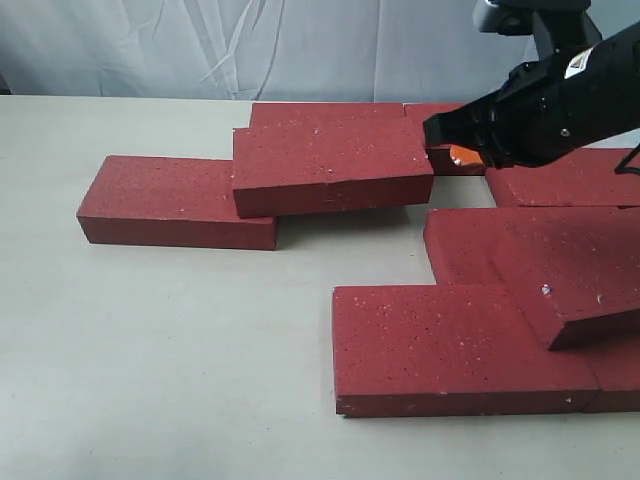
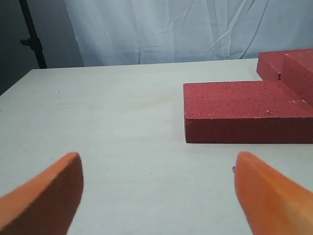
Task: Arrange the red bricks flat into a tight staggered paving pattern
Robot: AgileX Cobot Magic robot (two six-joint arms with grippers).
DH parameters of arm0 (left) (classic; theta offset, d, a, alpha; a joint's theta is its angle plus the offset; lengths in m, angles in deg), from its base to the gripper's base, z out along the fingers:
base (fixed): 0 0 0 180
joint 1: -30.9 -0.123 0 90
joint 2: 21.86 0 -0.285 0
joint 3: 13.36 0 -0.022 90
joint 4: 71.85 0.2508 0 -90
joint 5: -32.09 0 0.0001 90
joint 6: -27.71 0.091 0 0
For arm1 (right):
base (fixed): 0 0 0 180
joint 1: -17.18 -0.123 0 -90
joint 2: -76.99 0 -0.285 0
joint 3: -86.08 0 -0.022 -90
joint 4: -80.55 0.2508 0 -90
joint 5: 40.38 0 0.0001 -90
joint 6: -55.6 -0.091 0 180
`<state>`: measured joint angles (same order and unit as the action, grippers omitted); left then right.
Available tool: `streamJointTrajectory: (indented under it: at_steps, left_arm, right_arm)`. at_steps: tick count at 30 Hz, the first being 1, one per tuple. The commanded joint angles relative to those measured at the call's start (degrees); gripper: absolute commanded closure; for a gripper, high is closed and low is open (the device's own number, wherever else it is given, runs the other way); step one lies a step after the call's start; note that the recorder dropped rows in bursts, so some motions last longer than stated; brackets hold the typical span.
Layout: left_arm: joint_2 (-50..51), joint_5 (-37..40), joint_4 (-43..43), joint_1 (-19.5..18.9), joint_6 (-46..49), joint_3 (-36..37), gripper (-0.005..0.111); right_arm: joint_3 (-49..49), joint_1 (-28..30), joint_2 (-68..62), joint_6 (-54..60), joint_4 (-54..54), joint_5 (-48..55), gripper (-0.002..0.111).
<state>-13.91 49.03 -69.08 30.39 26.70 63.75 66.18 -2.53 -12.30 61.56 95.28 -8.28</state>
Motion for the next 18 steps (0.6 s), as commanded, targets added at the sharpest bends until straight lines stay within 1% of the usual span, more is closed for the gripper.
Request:
streamJointTrajectory:
  at_steps: [1,3,6,9,13,18]
  left_arm:
    - [-0.2,-0.5,-0.4,0.0,0.0,0.1,0.027]
    - [-0.2,-0.5,-0.4,0.0,0.0,0.1,0.027]
    - [-0.2,-0.5,-0.4,0.0,0.0,0.1,0.027]
    - [-0.2,-0.5,-0.4,0.0,0.0,0.1,0.027]
    - [-0.2,-0.5,-0.4,0.0,0.0,0.1,0.027]
    - [-0.2,-0.5,-0.4,0.0,0.0,0.1,0.027]
  right_arm:
    - [1.2,1.5,-4.0,-3.8,1.3,-5.0,0.108]
    - [3.6,2.9,-6.6,-4.3,3.1,-4.1,0.108]
    - [8.8,5.2,-11.2,-4.0,4.3,0.5,0.108]
    - [13.7,7.3,-15.2,-1.6,6.2,4.0,0.108]
    - [16.9,10.9,-19.0,5.7,14.2,6.0,0.108]
    - [17.3,15.0,-21.9,17.5,24.1,7.2,0.108]
